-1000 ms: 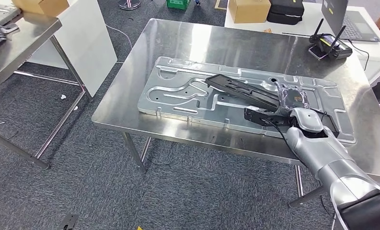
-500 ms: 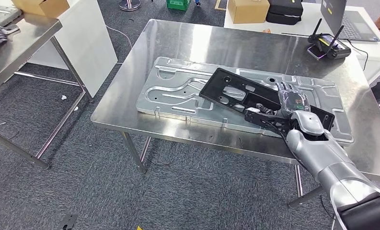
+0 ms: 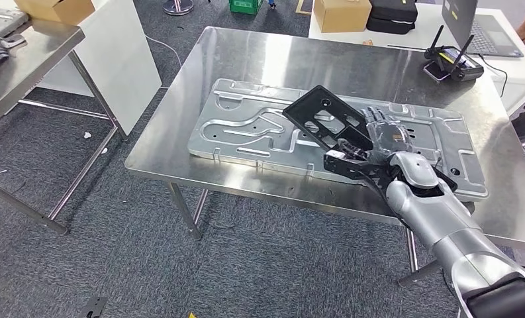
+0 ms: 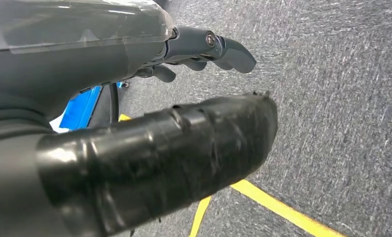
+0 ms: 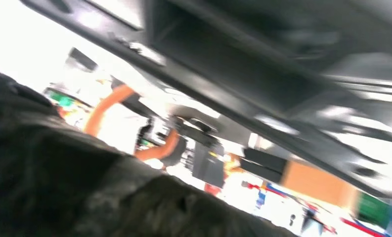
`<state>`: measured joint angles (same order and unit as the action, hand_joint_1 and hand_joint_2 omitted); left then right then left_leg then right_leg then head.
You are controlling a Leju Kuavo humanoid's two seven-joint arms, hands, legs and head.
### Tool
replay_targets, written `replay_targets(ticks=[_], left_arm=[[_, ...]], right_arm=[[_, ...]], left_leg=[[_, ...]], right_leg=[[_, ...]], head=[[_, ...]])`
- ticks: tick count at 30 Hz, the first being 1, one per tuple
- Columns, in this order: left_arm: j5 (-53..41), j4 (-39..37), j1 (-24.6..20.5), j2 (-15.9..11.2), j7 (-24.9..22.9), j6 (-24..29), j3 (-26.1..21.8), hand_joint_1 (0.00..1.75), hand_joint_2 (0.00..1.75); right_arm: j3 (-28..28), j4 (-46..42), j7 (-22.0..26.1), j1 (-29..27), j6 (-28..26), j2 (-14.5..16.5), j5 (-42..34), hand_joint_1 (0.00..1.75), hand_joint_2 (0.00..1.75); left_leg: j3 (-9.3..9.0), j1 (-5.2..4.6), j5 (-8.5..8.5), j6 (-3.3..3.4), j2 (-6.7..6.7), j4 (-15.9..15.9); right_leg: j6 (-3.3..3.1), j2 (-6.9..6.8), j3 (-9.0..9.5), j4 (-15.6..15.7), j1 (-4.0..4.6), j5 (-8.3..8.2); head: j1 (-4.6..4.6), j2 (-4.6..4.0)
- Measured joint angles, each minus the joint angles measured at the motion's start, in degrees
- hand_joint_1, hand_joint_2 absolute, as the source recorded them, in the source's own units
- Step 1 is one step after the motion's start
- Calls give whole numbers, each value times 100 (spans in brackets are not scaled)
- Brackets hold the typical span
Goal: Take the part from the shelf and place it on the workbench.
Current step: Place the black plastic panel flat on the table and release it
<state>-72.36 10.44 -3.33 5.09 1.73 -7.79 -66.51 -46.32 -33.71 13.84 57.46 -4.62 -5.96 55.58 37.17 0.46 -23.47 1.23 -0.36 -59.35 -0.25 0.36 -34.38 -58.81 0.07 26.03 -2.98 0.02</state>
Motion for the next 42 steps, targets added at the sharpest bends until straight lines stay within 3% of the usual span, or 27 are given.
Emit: replay_targets(ticks=[3,5,8,9,10,11,13,15,17,19,20,22,24,25,26,28,30,31,34,35,36,38,39,40,41,42], left_arm=[[-19,3,-4,2,-74,36,-3,0,0],[-24,3,-5,7,-111,65,-16,0,0],[-31,4,-7,9,-145,92,-55,0,0],[-33,4,-6,10,-155,94,-66,0,0],[-36,4,-4,13,-163,97,-74,0,0],[-40,3,-2,16,-168,102,-80,0,0],[-57,4,0,25,-174,131,-84,0,0],[-76,5,-1,37,-175,177,-85,0,0],[-89,7,-1,54,-175,223,-85,0,0],[-110,8,13,69,-174,277,-85,0,0],[-130,8,23,75,-175,314,-85,0,0],[-178,8,34,81,-196,393,-85,0,0],[-212,12,33,83,-231,451,-85,0,87],[-219,14,34,84,-249,467,-85,0,131],[-224,16,35,84,-267,479,-85,0,175],[-226,26,34,85,-304,498,-86,0,175],[-223,43,23,87,-352,516,-87,0,175],[-222,49,22,91,-381,527,-88,0,175],[-224,53,38,109,-486,573,-102,0,175],[-226,54,39,116,-509,585,-112,0,175],[-227,54,42,124,-519,594,-122,0,175],[-227,55,52,143,-523,611,-143,0,175],[-227,56,60,152,-523,621,-156,0,175],[-226,56,67,163,-523,630,-171,0,175],[-226,56,74,173,-523,637,-189,0,175],[-226,56,82,183,-523,641,-207,0,175]], right_arm=[[-5,-557,-5,-179,59,69,25,0,0],[-18,-935,-14,-277,93,85,28,0,0],[-121,-1472,-39,-426,162,77,37,0,0],[-171,-1638,-51,-490,192,68,37,0,0],[-220,-1803,-69,-552,233,56,23,0,0],[-261,-1953,-90,-602,276,43,-5,0,0],[-320,-2251,-118,-657,339,16,-90,0,0],[-359,-2557,-129,-712,348,-26,-161,0,0],[-387,-2855,-140,-821,323,-86,-205,0,87],[-398,-3140,-156,-1003,259,-162,-250,0,175],[-399,-3288,-168,-1124,213,-202,-278,0,175],[-383,-3582,-186,-1428,119,-289,-328,0,175],[-337,-3833,-202,-1817,27,-378,-350,0,175],[-302,-3937,-213,-2035,-31,-425,-350,0,131],[-266,-4023,-229,-2248,-91,-473,-345,0,87],[-171,-4164,-268,-2663,-198,-550,-365,0,0],[-18,-4282,-305,-3118,-282,-590,-470,0,0],[72,-4327,-318,-3375,-323,-598,-536,0,0],[391,-4393,-335,-4208,-466,-601,-677,0,0],[535,-4398,-354,-4483,-510,-593,-730,0,44],[697,-4394,-382,-4745,-548,-576,-813,0,87],[1035,-4328,-461,-5197,-627,-514,-1074,0,175],[1204,-4244,-499,-5392,-673,-469,-1250,0,175],[1369,-4123,-514,-5561,-722,-425,-1422,0,175],[1528,-3985,-511,-5712,-767,-378,-1569,0,175],[1688,-3840,-487,-5842,-807,-331,-1682,0,175]], left_leg=[[-28,9,21,58,5,41],[-85,43,93,100,24,150],[-103,58,135,129,49,214],[-92,60,137,127,52,207],[-78,64,138,123,53,193],[-61,70,140,116,52,174],[-17,86,138,80,49,115],[17,92,152,3,39,74],[30,91,196,-91,27,76],[55,103,211,-174,19,79],[92,112,118,-201,20,11],[252,124,-330,-220,25,-462],[426,124,-805,-234,27,-1175],[433,123,-893,-239,28,-1399],[344,123,-868,-238,28,-1431],[-132,123,-645,-212,27,-906],[-636,105,-576,-170,14,-200],[-759,91,-592,-150,4,4],[-747,79,-533,-64,-1,118],[-722,88,-480,-13,5,143],[-684,98,-418,39,14,172],[-563,88,-304,106,26,184],[-487,77,-251,116,31,178],[-412,67,-203,118,33,169],[-336,57,-158,115,34,155],[-261,49,-118,107,33,135]], right_leg=[[58,2,21,15,-14,3],[95,-1,-7,-107,-14,136],[144,-4,-351,-996,-50,713],[165,-5,-475,-1318,-72,842],[184,-6,-529,-1490,-94,869],[200,-8,-480,-1446,-118,783],[219,-16,-100,-769,-159,461],[184,-8,218,-183,-137,247],[106,7,248,-75,-84,200],[5,-3,214,-16,-90,146],[-54,-12,194,14,-99,94],[-143,-29,122,61,-105,-11],[-171,-40,19,56,-83,-88],[-168,-50,-37,43,-72,-120],[-161,-58,-96,23,-64,-148],[-132,-64,-208,-28,-59,-197],[-81,-66,-274,-68,-47,-240],[-50,-72,-277,-76,-40,-262],[67,-77,-257,-51,-35,-323],[101,-68,-284,-91,-41,-247],[127,-58,-341,-225,-46,-68],[161,-43,-532,-815,-67,484],[176,-42,-626,-1188,-74,711],[185,-42,-666,-1471,-78,821],[186,-42,-618,-1586,-81,808],[173,-42,-440,-1455,-80,685]], head=[[0,0],[5,0],[10,0],[10,0],[12,0],[11,0],[12,0],[8,0],[3,0],[4,0],[-3,0],[-22,0],[-33,0],[-34,0],[-33,0],[-34,0],[-31,0],[-30,0],[-22,0],[-19,0],[-16,0],[-13,0],[-13,0],[-14,0],[-14,0],[-14,0]])
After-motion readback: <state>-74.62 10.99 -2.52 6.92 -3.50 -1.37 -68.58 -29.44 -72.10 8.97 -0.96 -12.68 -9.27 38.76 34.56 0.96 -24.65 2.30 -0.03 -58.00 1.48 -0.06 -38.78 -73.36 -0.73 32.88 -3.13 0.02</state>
